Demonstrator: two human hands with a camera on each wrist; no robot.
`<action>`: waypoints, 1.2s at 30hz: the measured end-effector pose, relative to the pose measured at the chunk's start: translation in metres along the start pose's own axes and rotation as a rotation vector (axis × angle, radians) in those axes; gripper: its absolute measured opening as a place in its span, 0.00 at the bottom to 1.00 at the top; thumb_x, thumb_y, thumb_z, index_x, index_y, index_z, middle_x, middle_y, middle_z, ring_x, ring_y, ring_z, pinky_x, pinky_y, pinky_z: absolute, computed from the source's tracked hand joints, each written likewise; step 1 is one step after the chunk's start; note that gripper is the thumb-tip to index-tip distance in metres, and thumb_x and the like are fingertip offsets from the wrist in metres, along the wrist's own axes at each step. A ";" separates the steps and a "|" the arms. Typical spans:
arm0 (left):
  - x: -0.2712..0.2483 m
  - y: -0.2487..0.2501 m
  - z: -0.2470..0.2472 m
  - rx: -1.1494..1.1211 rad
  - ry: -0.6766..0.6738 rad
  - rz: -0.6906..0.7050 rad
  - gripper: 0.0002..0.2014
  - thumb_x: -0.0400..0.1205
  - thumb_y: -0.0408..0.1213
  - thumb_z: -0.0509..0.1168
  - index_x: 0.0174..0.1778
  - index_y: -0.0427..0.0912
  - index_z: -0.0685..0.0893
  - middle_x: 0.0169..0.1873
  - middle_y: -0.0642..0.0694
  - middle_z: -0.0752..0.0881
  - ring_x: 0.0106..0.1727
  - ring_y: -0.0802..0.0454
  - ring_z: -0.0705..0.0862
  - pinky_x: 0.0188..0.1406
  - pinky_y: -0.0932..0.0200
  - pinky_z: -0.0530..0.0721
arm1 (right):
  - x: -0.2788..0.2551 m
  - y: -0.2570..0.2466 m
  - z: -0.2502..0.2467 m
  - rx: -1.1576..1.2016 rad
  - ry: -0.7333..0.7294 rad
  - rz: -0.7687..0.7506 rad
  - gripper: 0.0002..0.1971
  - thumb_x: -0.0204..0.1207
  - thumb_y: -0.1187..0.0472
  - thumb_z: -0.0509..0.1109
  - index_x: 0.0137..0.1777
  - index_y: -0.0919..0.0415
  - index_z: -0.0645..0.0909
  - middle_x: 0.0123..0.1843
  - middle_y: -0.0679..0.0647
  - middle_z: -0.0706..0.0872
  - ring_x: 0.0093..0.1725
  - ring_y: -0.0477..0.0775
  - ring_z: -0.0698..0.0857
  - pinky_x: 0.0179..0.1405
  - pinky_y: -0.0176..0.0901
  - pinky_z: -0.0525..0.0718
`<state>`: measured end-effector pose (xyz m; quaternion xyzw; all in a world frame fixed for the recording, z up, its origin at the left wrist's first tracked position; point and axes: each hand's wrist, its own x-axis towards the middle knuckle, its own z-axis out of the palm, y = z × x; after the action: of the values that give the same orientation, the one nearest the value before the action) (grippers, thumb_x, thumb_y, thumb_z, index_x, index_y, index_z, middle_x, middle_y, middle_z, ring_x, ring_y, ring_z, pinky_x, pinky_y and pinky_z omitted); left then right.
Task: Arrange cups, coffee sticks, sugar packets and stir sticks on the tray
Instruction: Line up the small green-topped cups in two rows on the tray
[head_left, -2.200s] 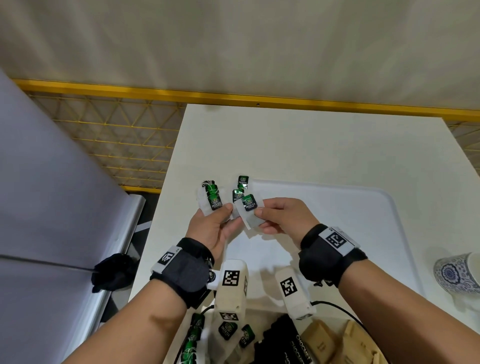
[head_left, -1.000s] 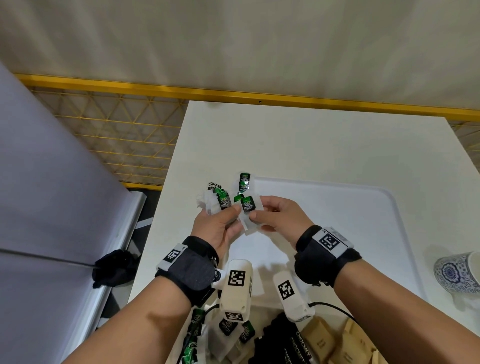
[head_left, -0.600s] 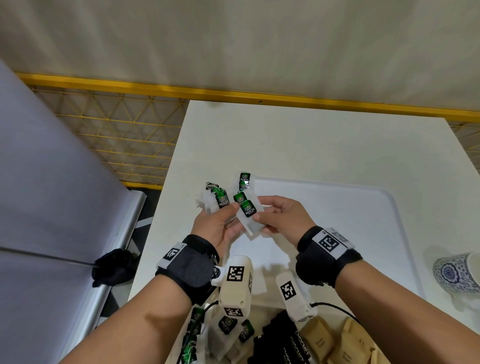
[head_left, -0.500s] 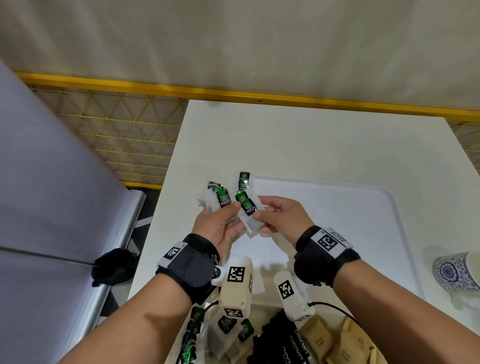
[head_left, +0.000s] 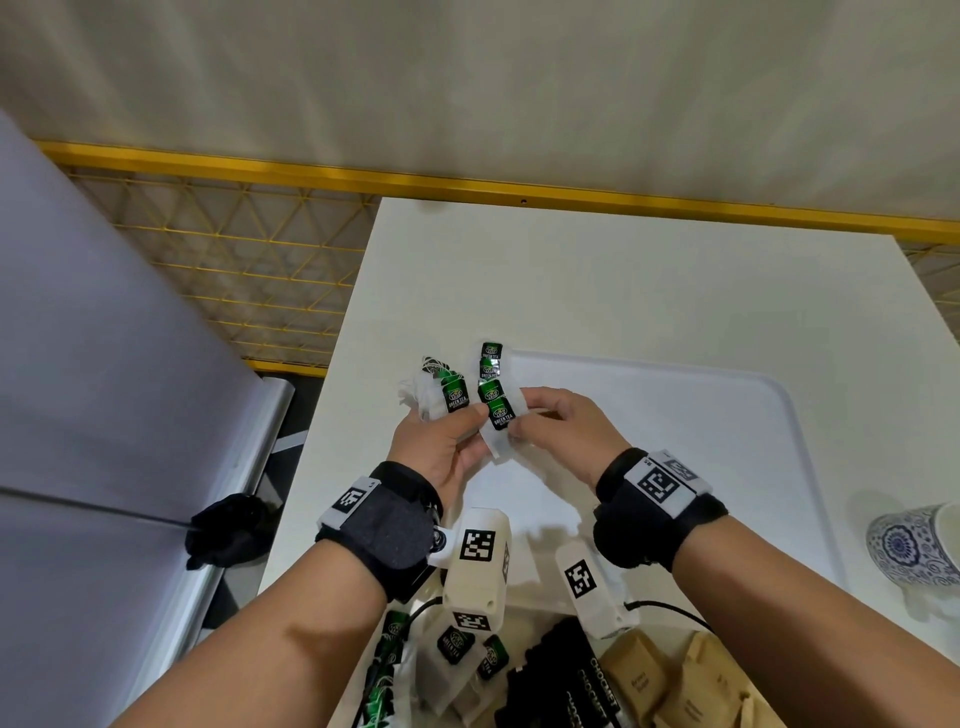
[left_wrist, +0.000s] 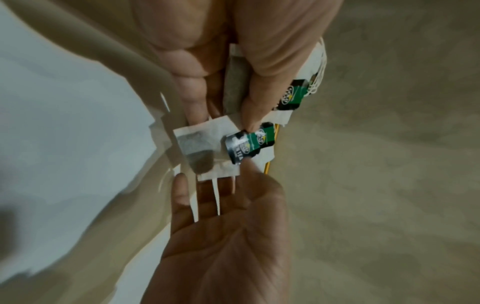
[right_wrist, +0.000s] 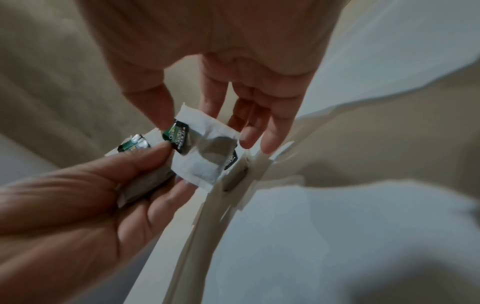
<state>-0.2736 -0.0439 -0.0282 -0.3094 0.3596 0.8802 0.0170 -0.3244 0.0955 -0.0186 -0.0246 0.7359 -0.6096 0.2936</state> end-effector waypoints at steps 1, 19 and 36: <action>0.000 0.000 0.000 -0.003 0.001 0.001 0.18 0.78 0.16 0.62 0.65 0.27 0.79 0.51 0.29 0.88 0.45 0.39 0.90 0.34 0.52 0.89 | 0.000 0.000 0.000 -0.001 0.020 -0.022 0.08 0.74 0.68 0.73 0.45 0.54 0.88 0.36 0.49 0.90 0.34 0.42 0.86 0.35 0.27 0.81; 0.008 0.006 -0.013 -0.009 0.053 -0.020 0.13 0.78 0.18 0.64 0.59 0.29 0.78 0.41 0.34 0.84 0.40 0.45 0.88 0.53 0.42 0.84 | 0.069 0.004 -0.025 -0.279 0.270 0.125 0.16 0.74 0.56 0.74 0.31 0.61 0.73 0.28 0.58 0.76 0.29 0.54 0.73 0.34 0.39 0.72; 0.015 -0.002 -0.004 0.016 0.028 -0.079 0.15 0.77 0.18 0.66 0.60 0.28 0.80 0.40 0.36 0.88 0.45 0.44 0.88 0.51 0.49 0.88 | 0.083 0.004 -0.031 -0.387 0.342 0.110 0.14 0.71 0.54 0.78 0.52 0.55 0.79 0.50 0.50 0.82 0.44 0.55 0.84 0.46 0.43 0.84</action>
<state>-0.2832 -0.0478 -0.0404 -0.3354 0.3542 0.8716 0.0493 -0.4061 0.0916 -0.0532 0.0632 0.8779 -0.4362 0.1872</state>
